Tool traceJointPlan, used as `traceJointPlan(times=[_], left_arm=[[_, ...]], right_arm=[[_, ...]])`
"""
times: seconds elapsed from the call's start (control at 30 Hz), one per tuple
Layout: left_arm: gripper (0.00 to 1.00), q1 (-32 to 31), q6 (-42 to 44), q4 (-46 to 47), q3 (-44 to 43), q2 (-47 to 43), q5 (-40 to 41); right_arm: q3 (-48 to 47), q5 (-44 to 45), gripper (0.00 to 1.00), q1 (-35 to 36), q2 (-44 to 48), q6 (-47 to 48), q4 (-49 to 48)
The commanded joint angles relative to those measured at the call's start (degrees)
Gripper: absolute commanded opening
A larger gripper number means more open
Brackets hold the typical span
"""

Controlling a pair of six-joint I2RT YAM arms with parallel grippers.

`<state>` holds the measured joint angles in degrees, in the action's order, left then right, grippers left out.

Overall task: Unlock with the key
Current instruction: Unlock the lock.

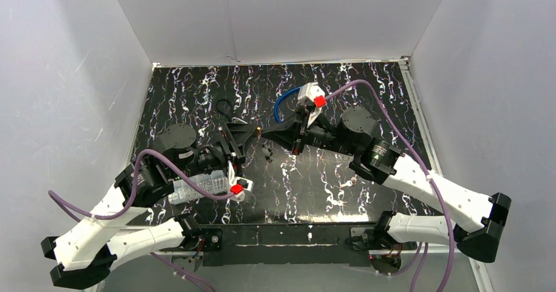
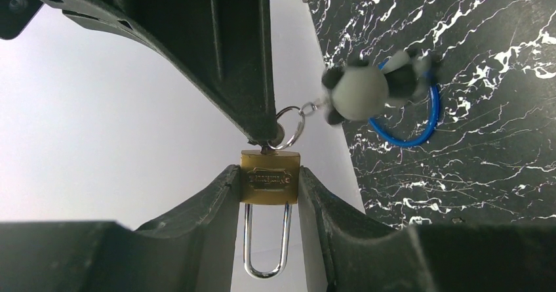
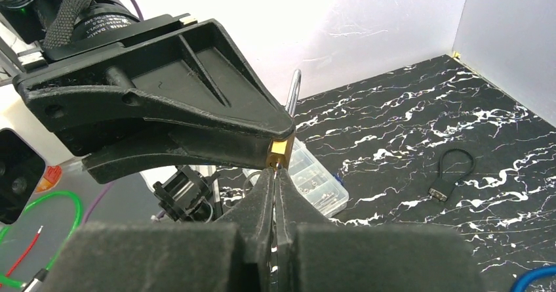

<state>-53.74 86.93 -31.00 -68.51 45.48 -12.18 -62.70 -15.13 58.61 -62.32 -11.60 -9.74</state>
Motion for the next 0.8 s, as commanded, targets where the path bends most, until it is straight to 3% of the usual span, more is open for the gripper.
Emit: traceJointPlan(times=[0.0, 0.23, 0.77], left_arm=[[0.00, -0.1, 1.4, 3.1, -0.4, -1.1, -1.4], [0.00, -0.2, 4.6, 7.0, 1.8, -1.8, -1.8], [0.00, -0.2, 14.7, 18.3, 10.4, -6.5, -5.1]], right_arm=[[-2.7, -0.1, 0.01, -0.1, -0.8, -1.4, -1.6], [-0.3, -4.2, 0.01, -2.5, -1.7, -8.6, -6.1], [10.2, -9.9, 0.01, -10.2, -2.5, -38.1, -30.3]])
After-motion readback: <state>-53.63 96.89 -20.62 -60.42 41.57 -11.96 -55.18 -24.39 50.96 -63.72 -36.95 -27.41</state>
